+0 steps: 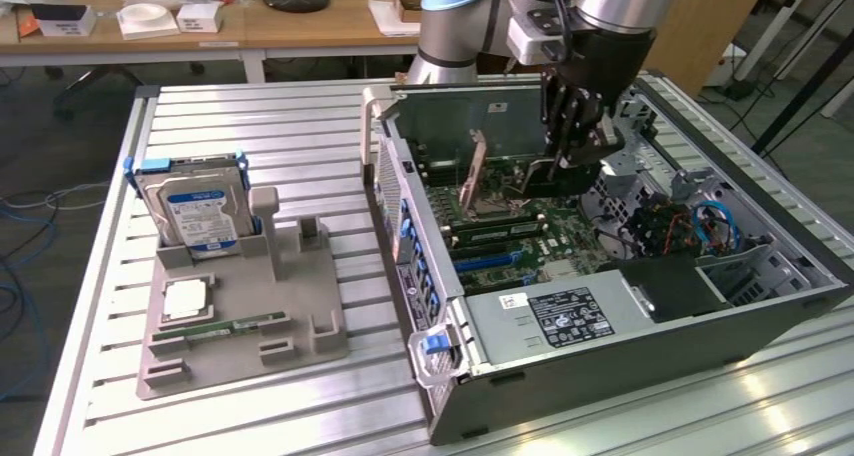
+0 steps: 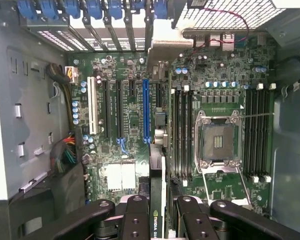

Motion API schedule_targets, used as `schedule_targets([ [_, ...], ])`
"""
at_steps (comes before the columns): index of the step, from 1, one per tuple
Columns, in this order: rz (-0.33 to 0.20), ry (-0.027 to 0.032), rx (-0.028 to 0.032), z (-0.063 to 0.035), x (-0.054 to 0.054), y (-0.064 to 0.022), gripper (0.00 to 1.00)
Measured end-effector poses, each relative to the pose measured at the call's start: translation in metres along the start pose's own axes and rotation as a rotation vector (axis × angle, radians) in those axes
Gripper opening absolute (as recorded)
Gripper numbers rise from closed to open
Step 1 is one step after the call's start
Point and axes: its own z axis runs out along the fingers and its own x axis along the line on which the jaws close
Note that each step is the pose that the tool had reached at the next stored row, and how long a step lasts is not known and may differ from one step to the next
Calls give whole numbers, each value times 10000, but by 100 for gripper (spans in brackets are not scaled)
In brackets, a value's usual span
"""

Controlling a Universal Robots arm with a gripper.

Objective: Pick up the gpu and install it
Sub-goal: 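Insert the gpu into the slot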

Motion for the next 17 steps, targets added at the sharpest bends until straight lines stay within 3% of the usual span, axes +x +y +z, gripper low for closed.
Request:
schedule_targets([
  [17, 1, 2, -1, 189, 5, 12, 26],
])
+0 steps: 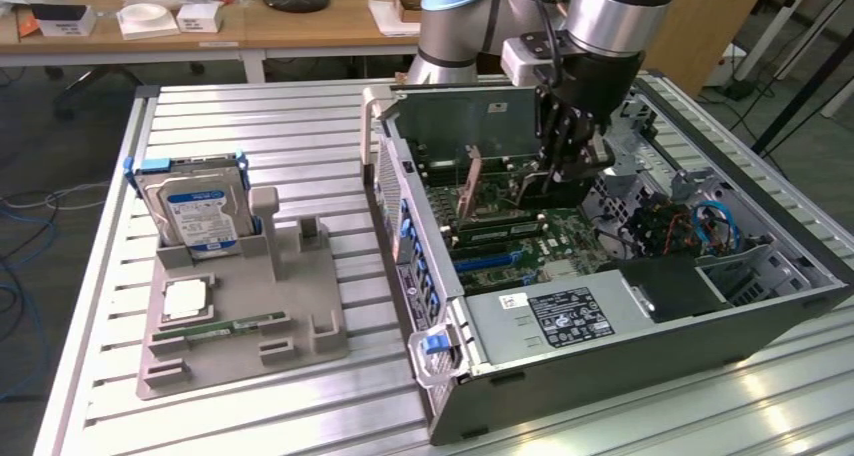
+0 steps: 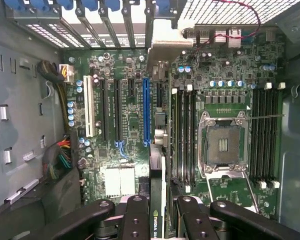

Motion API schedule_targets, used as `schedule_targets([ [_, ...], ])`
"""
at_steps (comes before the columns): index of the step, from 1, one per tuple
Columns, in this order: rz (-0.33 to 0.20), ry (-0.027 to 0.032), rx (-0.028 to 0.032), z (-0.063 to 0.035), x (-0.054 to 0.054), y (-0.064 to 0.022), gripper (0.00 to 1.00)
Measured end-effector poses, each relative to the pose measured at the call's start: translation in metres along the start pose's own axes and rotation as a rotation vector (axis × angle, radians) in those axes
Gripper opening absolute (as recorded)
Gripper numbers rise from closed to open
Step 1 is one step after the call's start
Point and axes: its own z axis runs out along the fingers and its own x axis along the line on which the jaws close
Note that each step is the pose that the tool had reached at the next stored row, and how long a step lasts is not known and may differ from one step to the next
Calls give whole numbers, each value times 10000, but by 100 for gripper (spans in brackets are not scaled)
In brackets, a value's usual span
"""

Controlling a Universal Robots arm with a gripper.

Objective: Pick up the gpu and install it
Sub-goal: 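Insert the gpu into the slot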

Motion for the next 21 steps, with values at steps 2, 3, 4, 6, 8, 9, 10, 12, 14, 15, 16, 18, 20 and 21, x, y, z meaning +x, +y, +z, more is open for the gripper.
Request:
schedule_targets([
  [2, 0, 0, 0, 0, 0, 0, 26],
  [3, 0, 0, 1, 0, 0, 0, 26],
  [4, 0, 0, 0, 1, 0, 1, 26],
  [6, 0, -2, 1, 10, 5, 4, 26],
  [8, -1, -2, 1, 28, 17, 5, 26],
  [9, -1, -4, 2, 39, 21, 7, 26],
  [10, -1, -2, 1, 48, 26, 8, 26],
  [12, -4, -1, 1, 70, 40, 9, 26],
  [14, -5, -2, 1, 93, 52, 11, 26],
  [15, -5, -1, 1, 104, 58, 13, 26],
  [16, -6, -1, 1, 117, 62, 14, 26],
  [18, -7, -1, 1, 143, 71, 19, 26],
  [20, -9, -1, 0, 164, 77, 23, 26],
  [21, -8, 0, 0, 171, 82, 25, 26],
])
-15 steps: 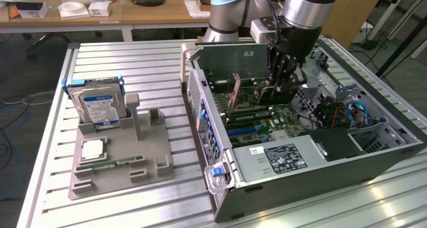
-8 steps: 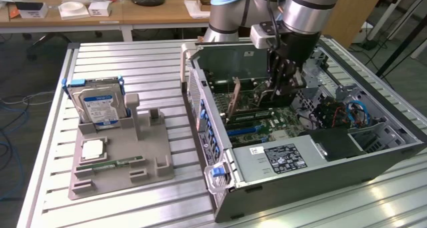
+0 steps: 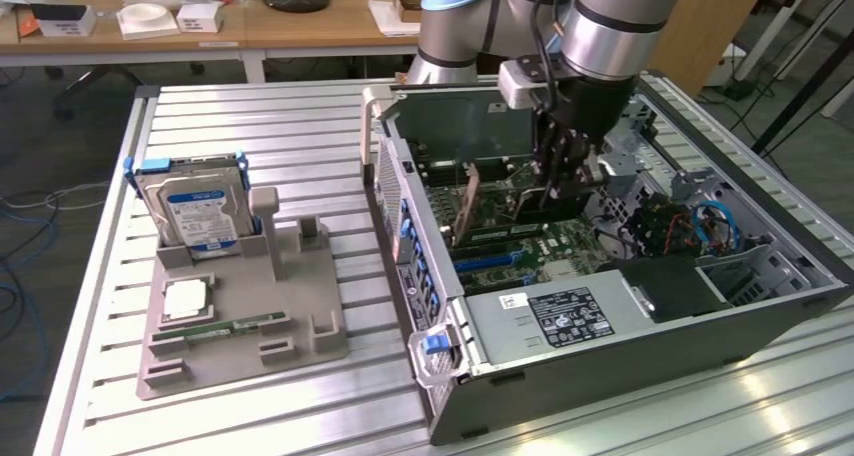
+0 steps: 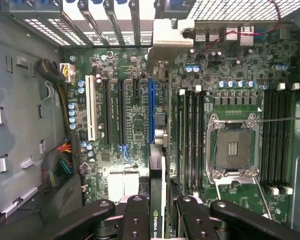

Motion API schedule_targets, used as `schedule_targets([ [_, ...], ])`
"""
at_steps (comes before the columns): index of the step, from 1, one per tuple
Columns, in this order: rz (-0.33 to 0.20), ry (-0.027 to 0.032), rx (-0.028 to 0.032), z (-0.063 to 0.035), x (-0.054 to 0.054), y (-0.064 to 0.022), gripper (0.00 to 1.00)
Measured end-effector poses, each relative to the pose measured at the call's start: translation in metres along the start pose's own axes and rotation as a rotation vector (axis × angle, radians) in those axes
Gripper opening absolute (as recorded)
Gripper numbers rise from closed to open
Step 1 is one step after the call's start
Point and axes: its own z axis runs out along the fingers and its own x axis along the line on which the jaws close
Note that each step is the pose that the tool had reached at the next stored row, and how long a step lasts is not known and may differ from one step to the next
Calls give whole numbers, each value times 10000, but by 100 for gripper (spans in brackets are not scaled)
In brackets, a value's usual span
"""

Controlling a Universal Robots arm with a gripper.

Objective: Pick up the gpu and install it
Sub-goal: 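Insert the gpu into the slot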

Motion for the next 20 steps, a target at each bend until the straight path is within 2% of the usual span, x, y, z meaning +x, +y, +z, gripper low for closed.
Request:
schedule_targets([
  [20, 2, 2, 1, 39, 20, 35, 26],
])
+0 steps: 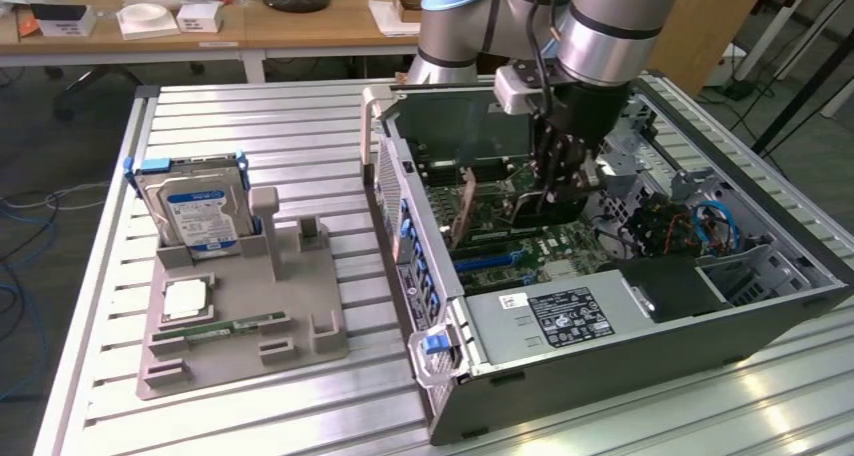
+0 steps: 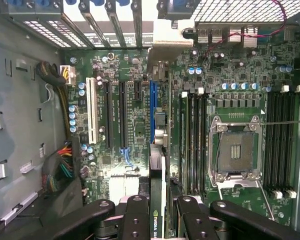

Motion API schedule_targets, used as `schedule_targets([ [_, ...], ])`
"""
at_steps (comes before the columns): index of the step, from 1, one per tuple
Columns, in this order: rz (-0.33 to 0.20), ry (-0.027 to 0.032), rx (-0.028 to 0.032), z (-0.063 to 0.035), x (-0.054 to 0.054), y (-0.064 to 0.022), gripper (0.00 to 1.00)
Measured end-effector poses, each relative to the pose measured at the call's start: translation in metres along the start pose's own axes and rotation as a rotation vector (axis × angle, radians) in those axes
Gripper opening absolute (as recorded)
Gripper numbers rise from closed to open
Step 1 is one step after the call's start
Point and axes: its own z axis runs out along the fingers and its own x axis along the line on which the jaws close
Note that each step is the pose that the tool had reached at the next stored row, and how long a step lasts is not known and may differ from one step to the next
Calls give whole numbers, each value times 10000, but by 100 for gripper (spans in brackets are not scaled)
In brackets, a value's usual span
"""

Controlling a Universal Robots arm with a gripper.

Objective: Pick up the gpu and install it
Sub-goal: 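Insert the gpu into the slot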

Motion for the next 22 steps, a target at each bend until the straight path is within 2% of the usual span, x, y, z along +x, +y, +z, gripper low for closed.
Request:
schedule_targets([
  [11, -234, -10, -5, 77, 7, 121, 26],
  [19, -351, -3, -2, 118, 10, 149, 26],
  [22, -350, 0, -2, 165, 11, 159, 26],
])
